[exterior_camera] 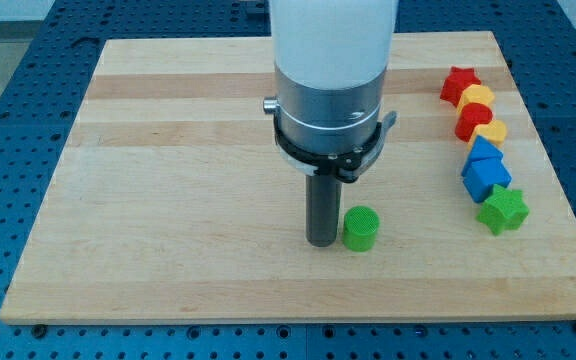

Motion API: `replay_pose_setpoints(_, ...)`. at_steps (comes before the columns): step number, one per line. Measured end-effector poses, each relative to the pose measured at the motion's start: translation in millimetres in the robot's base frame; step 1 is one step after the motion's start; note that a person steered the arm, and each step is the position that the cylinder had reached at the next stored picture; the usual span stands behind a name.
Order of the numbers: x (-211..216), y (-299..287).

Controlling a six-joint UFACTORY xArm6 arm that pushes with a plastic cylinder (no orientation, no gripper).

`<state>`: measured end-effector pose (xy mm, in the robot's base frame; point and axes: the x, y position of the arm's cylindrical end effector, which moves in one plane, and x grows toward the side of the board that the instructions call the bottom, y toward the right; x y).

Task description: Slide green circle towards the bottom of the green star

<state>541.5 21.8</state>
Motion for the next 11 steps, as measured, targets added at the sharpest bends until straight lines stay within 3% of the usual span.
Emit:
replay_pose_setpoints(3, -17.7, 13.9)
replay_pose_setpoints(5, -2.7, 68.3)
replay_pose_setpoints(7, 9.9, 25.7)
replay_pose_setpoints(10, 24.1, 107.4)
replay_pose_setpoints(11, 24.1, 91.3)
